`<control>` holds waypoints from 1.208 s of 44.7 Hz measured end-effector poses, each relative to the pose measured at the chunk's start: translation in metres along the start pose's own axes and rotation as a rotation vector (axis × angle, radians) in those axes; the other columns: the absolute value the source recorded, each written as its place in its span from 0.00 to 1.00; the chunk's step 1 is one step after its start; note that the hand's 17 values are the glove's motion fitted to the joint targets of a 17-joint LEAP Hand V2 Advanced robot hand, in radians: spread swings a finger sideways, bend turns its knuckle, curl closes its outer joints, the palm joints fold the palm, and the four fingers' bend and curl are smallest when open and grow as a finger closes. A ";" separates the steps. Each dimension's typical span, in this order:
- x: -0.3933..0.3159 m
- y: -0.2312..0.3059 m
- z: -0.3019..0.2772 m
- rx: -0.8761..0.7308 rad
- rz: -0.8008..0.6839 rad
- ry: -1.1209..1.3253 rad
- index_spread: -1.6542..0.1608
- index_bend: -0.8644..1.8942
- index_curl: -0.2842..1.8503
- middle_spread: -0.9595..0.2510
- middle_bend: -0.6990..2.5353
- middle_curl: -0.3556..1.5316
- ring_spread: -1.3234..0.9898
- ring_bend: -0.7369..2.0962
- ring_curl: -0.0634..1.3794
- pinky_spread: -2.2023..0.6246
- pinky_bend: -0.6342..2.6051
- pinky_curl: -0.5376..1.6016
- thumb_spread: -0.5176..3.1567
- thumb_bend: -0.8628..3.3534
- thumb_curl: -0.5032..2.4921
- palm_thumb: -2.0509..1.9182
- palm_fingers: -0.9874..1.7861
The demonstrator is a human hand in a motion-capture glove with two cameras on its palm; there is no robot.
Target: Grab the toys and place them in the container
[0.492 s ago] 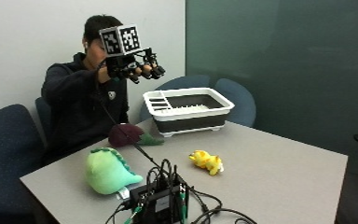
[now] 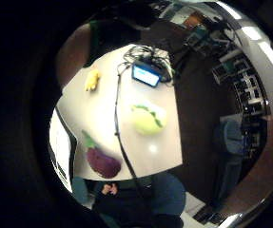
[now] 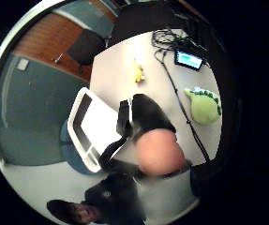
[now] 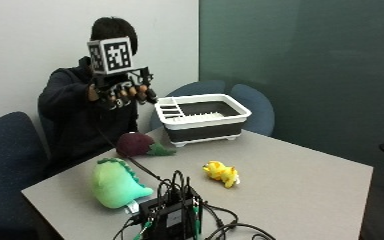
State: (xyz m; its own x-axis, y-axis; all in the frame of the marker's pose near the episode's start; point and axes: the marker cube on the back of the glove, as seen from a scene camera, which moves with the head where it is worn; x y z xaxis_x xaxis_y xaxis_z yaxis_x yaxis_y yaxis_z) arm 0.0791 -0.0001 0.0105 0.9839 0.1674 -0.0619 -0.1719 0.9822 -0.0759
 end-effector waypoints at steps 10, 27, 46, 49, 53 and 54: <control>0.096 -0.032 0.081 -0.110 0.059 0.001 0.76 0.37 0.25 0.80 0.26 0.30 0.58 0.33 0.10 0.80 0.41 0.38 0.51 0.21 0.24 0.52 0.35; 0.129 -0.016 0.204 -0.243 0.141 -0.141 0.74 0.35 0.23 0.82 0.26 0.26 0.59 0.47 0.18 0.79 0.56 0.44 0.49 0.22 0.27 0.58 0.43; 0.093 -0.025 0.159 0.121 -0.002 -0.072 0.72 0.41 0.26 0.65 0.47 0.40 0.46 0.68 0.35 0.67 0.49 0.43 0.38 0.26 0.35 0.70 0.77; 0.069 -0.017 0.121 0.137 -0.048 -0.140 0.71 0.43 0.27 0.64 0.49 0.42 0.46 0.69 0.37 0.66 0.49 0.43 0.35 0.26 0.37 0.71 0.77; 0.013 0.004 0.061 0.211 -0.122 -0.199 0.70 0.47 0.29 0.62 0.51 0.45 0.45 0.70 0.38 0.65 0.50 0.44 0.32 0.25 0.38 0.71 0.77; -0.003 0.010 0.047 0.237 -0.145 -0.209 0.70 0.47 0.30 0.62 0.52 0.45 0.44 0.70 0.39 0.65 0.50 0.44 0.32 0.25 0.38 0.71 0.77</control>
State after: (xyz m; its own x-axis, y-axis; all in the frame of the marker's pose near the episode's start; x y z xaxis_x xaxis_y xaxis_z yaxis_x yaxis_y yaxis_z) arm 0.0766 0.0127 0.0563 0.9902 0.0142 0.1393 -0.0375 0.9854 0.1662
